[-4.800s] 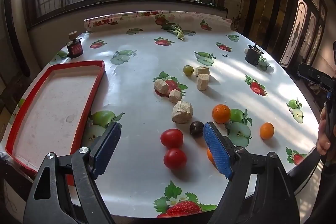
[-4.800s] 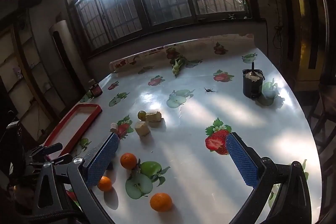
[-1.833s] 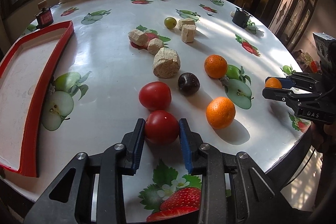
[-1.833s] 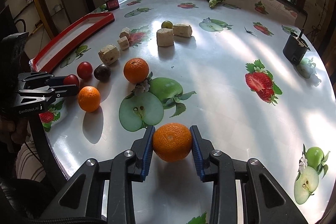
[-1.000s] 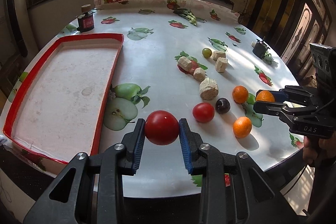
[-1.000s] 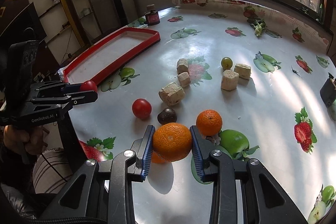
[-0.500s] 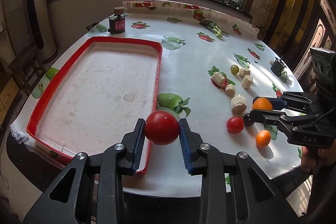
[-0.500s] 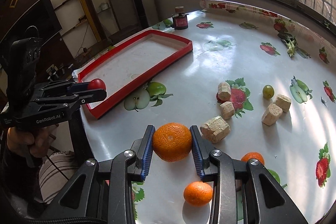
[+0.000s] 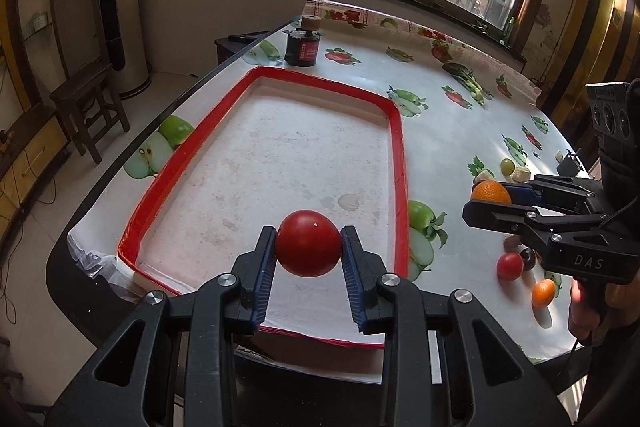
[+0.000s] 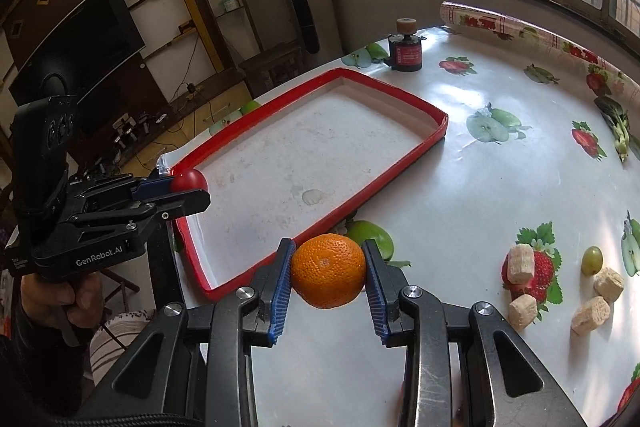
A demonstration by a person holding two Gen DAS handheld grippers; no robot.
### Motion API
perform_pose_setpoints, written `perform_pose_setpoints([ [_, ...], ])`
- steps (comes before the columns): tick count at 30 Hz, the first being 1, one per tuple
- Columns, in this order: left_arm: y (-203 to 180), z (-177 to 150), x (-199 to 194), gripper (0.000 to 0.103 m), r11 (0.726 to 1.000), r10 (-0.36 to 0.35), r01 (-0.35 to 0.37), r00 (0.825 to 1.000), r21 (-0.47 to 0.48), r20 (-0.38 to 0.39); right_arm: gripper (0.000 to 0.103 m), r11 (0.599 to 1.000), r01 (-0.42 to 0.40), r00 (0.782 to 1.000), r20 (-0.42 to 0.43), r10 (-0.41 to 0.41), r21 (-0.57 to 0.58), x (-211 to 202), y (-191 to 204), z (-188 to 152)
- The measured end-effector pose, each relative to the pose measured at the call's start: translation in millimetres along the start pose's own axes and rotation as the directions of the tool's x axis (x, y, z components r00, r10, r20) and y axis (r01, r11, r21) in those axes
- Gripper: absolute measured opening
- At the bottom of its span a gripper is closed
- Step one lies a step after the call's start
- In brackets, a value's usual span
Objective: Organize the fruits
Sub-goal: 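Carry tomato and orange into the red tray and release both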
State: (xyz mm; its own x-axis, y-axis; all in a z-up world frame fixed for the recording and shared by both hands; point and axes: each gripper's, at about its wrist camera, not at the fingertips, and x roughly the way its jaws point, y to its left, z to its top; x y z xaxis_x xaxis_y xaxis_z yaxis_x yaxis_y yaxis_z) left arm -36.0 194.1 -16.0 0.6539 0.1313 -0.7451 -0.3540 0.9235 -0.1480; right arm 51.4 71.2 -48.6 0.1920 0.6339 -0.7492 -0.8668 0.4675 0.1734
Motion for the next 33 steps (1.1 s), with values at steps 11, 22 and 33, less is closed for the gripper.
perform_pose_setpoints([
  [11,27.3,10.8,17.1,0.030,0.999,0.030,-0.031,0.999,-0.035,-0.018,0.034,1.000,-0.022,0.999,-0.035,0.022,0.002,58.4,10.2,45.1],
  [22,44.9,12.2,42.8,0.030,0.996,0.048,-0.053,0.996,-0.073,-0.069,0.034,1.000,0.011,0.995,-0.098,-0.012,-0.020,110.2,9.3,64.1],
  [33,44.0,2.4,58.9,0.030,0.994,0.081,-0.089,0.989,-0.066,-0.126,0.052,0.997,0.043,0.988,-0.144,-0.052,-0.069,132.3,14.9,58.6],
])
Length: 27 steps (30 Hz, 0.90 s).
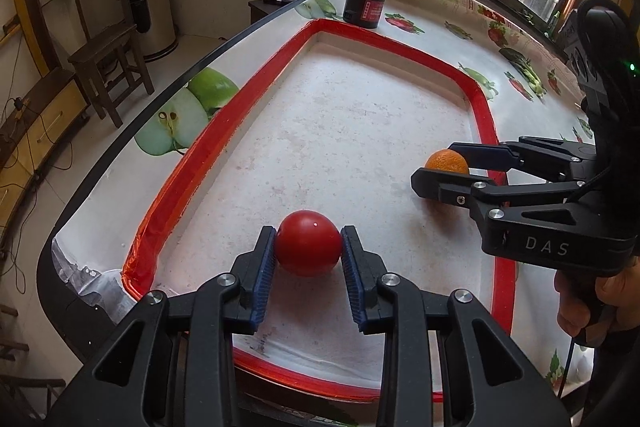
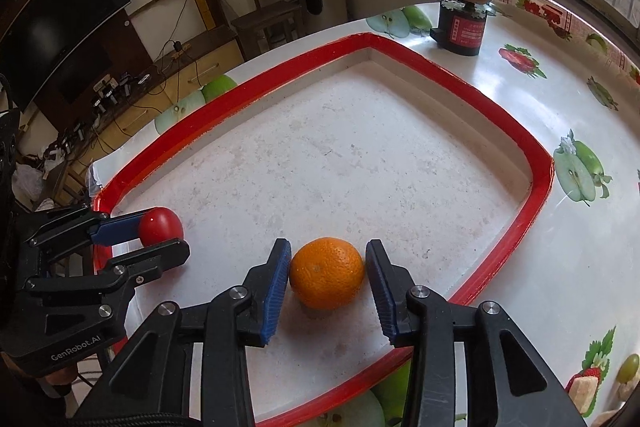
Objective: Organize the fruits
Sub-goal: 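Carry tomato and orange into the red tray and release both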
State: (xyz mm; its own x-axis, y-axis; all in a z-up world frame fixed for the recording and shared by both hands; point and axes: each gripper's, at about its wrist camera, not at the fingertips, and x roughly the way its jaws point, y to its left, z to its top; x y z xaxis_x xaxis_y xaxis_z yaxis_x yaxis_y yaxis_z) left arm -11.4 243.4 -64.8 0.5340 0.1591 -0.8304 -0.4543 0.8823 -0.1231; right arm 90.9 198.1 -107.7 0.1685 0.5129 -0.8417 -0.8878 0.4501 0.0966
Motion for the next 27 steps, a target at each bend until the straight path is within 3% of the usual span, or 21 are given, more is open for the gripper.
perform_pose_setpoints([
  [4,0.1,-1.3,-4.4,0.033,1.000,0.006,-0.006,1.000,-0.009,-0.001,0.061,1.000,-0.002,0.999,0.039,0.002,0.016,-15.8,-1.7,-0.8],
  [6,-0.9,-2.2,-10.0,0.047,1.000,0.015,-0.015,1.000,-0.009,0.011,0.062,1.000,-0.003,0.998,0.060,0.001,0.025,-26.9,-3.0,-2.5],
  [16,-16.7,-5.4,-34.7,0.047,1.000,0.017,-0.018,0.998,0.014,0.055,0.062,0.998,-0.012,0.990,0.139,0.003,0.066,-84.2,-10.8,-32.5],
  [27,-46.8,-9.6,-52.3,0.047,0.998,-0.019,0.014,0.997,0.059,0.079,0.063,0.992,0.020,0.985,0.168,-0.041,0.125,-127.8,-30.5,-78.7],
])
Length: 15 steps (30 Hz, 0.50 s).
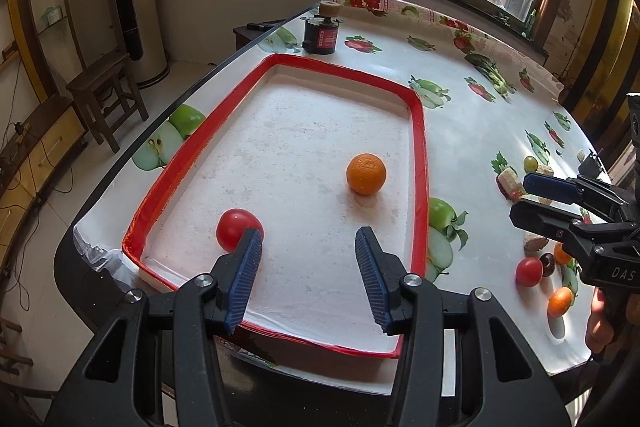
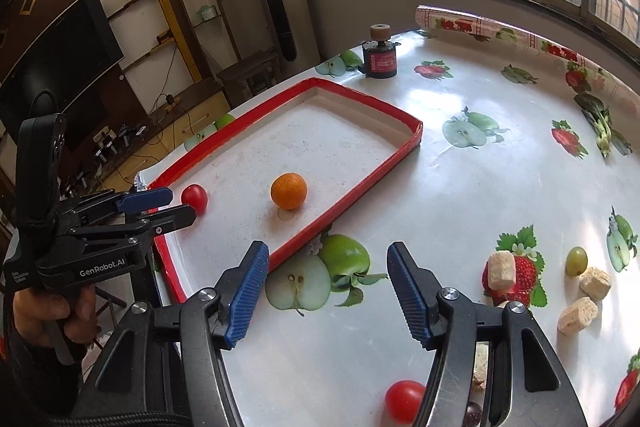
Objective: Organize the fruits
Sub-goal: 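Carry tomato and orange into the red tray and release both, then grasp another red tomato with the left gripper while the right grasps a beige block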
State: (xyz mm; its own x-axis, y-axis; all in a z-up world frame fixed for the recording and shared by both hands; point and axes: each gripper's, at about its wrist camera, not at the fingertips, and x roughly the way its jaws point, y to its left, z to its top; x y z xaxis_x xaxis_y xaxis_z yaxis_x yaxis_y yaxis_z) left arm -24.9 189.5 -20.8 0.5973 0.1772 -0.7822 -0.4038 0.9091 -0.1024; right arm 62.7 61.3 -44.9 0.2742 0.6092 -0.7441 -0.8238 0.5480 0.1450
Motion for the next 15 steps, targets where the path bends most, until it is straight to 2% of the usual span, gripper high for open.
perform_pose_setpoints([
  [15,-43.3,-8.0,-9.0,0.047,0.996,-0.063,0.063,0.998,0.060,-0.003,0.065,0.989,0.086,0.996,0.030,-0.090,0.118,-52.4,-56.6,-51.0],
])
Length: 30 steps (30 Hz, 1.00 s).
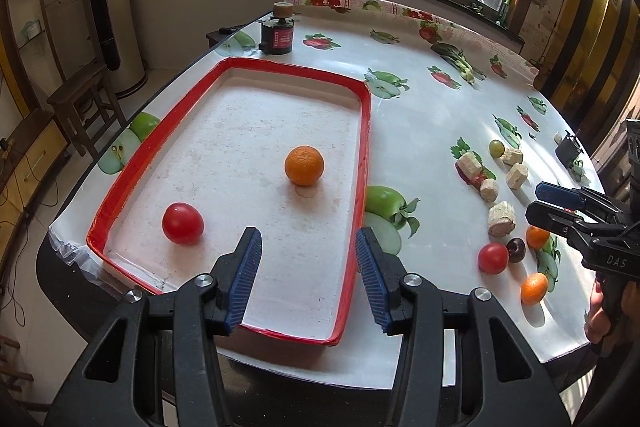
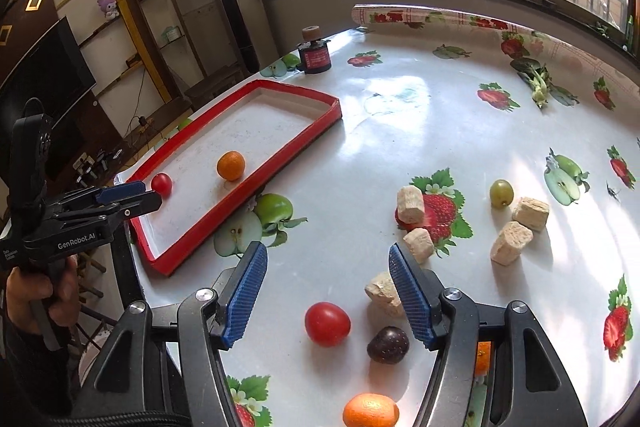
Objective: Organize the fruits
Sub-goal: 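Grasp another red tomato with the left gripper while the right grasps a beige block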
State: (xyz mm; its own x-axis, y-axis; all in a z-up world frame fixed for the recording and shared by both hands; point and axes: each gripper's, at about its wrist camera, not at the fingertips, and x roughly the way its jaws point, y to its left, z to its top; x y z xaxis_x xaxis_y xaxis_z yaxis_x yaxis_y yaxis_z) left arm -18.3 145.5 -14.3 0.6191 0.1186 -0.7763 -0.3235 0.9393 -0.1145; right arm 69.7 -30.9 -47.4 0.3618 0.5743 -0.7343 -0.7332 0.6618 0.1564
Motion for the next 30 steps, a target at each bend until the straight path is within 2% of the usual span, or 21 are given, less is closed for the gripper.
perform_pose_setpoints([
  [9,-62.1,-10.8,7.4,0.047,0.988,-0.106,0.110,0.993,0.107,-0.047,0.066,0.994,0.079,0.997,-0.004,-0.079,0.079,-22.7,-48.3,-27.9],
  [13,-89.0,-15.6,14.1,0.047,0.974,-0.169,0.180,0.982,0.138,-0.083,0.066,0.988,0.103,0.995,-0.016,-0.102,0.112,-27.3,-66.9,-40.6],
  [17,-111.6,-20.5,21.8,0.047,0.960,-0.202,0.221,0.972,0.171,-0.120,0.066,0.982,0.120,0.993,-0.027,-0.118,0.143,-28.6,-82.9,-48.6],
  [24,-133.2,-22.6,36.9,0.047,0.947,-0.223,0.253,0.961,0.198,-0.162,0.066,0.976,0.144,0.989,-0.035,-0.140,0.161,-23.8,-99.4,-49.8],
  [30,-144.5,-22.9,48.6,0.047,0.934,-0.250,0.289,0.949,0.211,-0.193,0.065,0.972,0.190,0.982,-0.049,-0.185,0.141,-5.4,-107.5,-32.0],
])
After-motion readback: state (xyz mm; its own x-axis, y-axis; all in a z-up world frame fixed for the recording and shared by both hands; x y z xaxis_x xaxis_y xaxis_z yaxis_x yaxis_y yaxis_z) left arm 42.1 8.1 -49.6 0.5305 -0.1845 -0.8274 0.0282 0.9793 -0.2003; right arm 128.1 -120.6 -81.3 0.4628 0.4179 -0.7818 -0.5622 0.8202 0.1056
